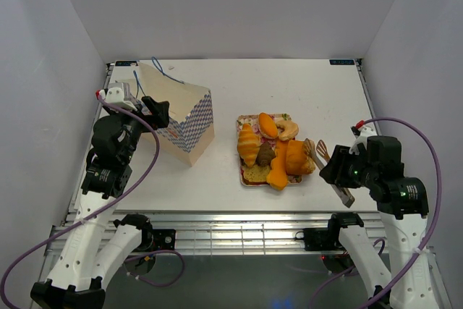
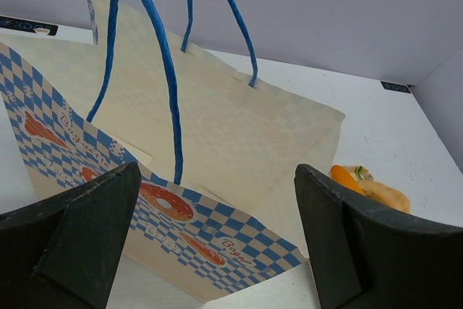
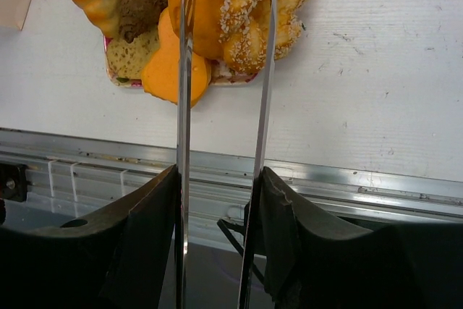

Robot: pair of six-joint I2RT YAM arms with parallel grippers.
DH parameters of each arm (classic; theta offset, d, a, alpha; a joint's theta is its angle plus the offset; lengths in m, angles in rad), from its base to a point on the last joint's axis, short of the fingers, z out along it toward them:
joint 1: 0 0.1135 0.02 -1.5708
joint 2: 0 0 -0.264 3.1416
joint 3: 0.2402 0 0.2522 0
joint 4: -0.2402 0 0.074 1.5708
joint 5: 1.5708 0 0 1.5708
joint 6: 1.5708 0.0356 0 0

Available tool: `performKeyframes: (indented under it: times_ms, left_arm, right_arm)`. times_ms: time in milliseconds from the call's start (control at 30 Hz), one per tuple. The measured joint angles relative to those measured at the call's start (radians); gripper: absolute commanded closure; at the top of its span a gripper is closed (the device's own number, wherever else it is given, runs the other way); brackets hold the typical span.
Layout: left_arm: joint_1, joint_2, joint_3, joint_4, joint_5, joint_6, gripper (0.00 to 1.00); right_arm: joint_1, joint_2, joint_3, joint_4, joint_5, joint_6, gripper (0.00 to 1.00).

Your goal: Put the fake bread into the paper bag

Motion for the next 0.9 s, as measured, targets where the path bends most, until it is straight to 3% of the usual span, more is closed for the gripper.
performKeyframes:
  times_ms: [433, 900]
  left_arm:
    - [-0.001, -0.002, 0.0, 0.0, 0.003, 0.0, 0.02]
    - [-0.001, -0.003, 0.0, 0.0, 0.004, 0.0, 0.02]
  right_arm:
    - [0.0, -0.019, -0.073, 0.002, -0.043, 0.001, 0.49]
    - [0.0, -0.018, -0.105, 0.048, -0.116, 0.021, 0.66]
